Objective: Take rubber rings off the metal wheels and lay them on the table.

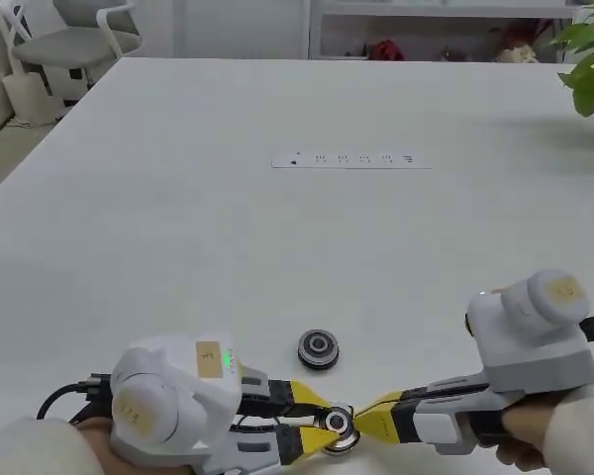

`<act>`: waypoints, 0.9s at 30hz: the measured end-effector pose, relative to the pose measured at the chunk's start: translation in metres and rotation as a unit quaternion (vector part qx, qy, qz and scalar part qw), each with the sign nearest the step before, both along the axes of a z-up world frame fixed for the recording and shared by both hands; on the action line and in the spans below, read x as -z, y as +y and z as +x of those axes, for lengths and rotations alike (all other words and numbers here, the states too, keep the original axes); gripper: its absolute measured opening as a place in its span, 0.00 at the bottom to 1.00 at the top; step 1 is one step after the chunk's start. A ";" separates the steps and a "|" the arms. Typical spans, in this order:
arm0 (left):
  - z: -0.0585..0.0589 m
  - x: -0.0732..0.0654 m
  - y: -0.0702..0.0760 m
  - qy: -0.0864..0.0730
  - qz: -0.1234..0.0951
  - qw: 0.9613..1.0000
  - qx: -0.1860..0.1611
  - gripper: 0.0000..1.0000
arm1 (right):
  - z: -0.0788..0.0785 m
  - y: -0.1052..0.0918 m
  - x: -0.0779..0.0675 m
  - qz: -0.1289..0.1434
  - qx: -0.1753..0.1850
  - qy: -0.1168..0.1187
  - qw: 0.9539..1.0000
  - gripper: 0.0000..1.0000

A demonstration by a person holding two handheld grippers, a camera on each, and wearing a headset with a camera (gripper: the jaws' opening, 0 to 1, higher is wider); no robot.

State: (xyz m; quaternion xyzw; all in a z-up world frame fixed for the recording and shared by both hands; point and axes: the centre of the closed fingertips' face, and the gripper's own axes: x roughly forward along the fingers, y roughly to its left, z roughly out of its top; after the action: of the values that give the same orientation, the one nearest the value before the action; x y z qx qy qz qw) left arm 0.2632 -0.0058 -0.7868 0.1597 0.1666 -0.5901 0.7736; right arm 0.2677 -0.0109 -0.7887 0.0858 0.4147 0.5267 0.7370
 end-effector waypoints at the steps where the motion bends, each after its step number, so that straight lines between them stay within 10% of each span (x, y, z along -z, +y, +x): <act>1: 0.000 0.000 0.000 0.000 0.000 1.000 0.000 0.13 | 0.000 0.000 0.000 0.000 -0.001 -0.001 1.000 0.00; 27: 0.001 -0.001 0.000 0.003 -0.002 1.000 -0.002 0.13 | 0.000 0.003 -0.003 0.008 -0.007 -0.006 1.000 0.00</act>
State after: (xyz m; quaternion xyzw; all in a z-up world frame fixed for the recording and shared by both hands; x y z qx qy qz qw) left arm 0.2644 -0.0058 -0.7862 0.1562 0.1677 -0.5891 0.7749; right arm 0.2676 -0.0076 -0.7861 0.0855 0.4067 0.5358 0.7350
